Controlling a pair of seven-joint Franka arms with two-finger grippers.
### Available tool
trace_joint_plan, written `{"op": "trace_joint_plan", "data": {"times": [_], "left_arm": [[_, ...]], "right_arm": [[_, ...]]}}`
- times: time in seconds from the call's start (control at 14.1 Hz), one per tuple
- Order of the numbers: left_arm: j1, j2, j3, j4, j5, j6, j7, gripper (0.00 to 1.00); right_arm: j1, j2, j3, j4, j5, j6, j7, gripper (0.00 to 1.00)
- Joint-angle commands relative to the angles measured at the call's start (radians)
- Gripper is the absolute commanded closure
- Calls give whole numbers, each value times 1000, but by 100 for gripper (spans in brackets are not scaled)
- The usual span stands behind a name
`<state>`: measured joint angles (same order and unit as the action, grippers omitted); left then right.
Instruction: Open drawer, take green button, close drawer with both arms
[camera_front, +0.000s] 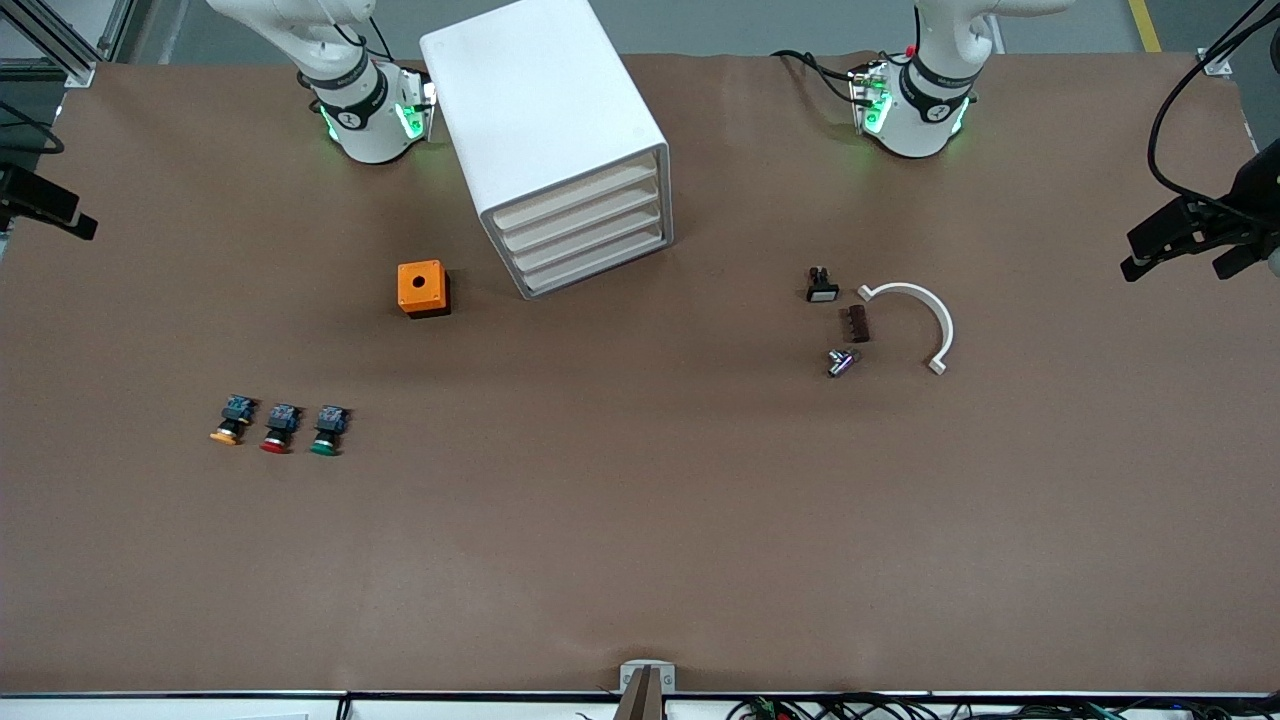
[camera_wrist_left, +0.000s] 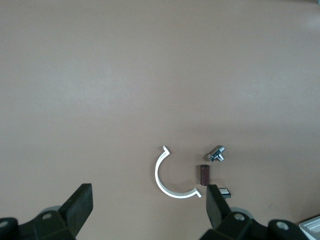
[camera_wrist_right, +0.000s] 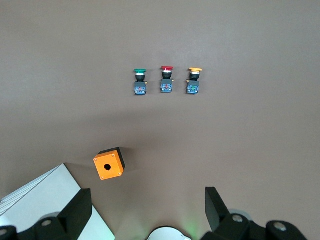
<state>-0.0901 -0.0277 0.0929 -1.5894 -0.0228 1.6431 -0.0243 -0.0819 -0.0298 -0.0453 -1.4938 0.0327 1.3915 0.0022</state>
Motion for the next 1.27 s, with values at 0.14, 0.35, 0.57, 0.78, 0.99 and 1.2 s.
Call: {"op": "trace_joint_plan", "data": {"times": [0.14,0.35,0.57,0.78,0.99,1.2], "left_arm": [[-8,29,-2,42,15,-32,-14,0],[-11,40,-2,42,18,-37,-16,0],[-10,45,-7,40,14,-45,-17,0],[-8,45,-8,40,11,-52,-17,0],[-7,45,-8,42,7,-62,-16,0],[-5,45,-10,39,6,-66,-16,0]], "right_arm": [[2,-145,5,-181,-1,69,7,0],[4,-145,5,-181,-1,73,7,0],[4,-145,5,-180,-4,72,2,0],[5,-145,9,-178,-20,81,-1,0],[5,-147,9,-178,-30,90,-19,0],[4,-148,5,-180,-30,99,-30,0]]}}
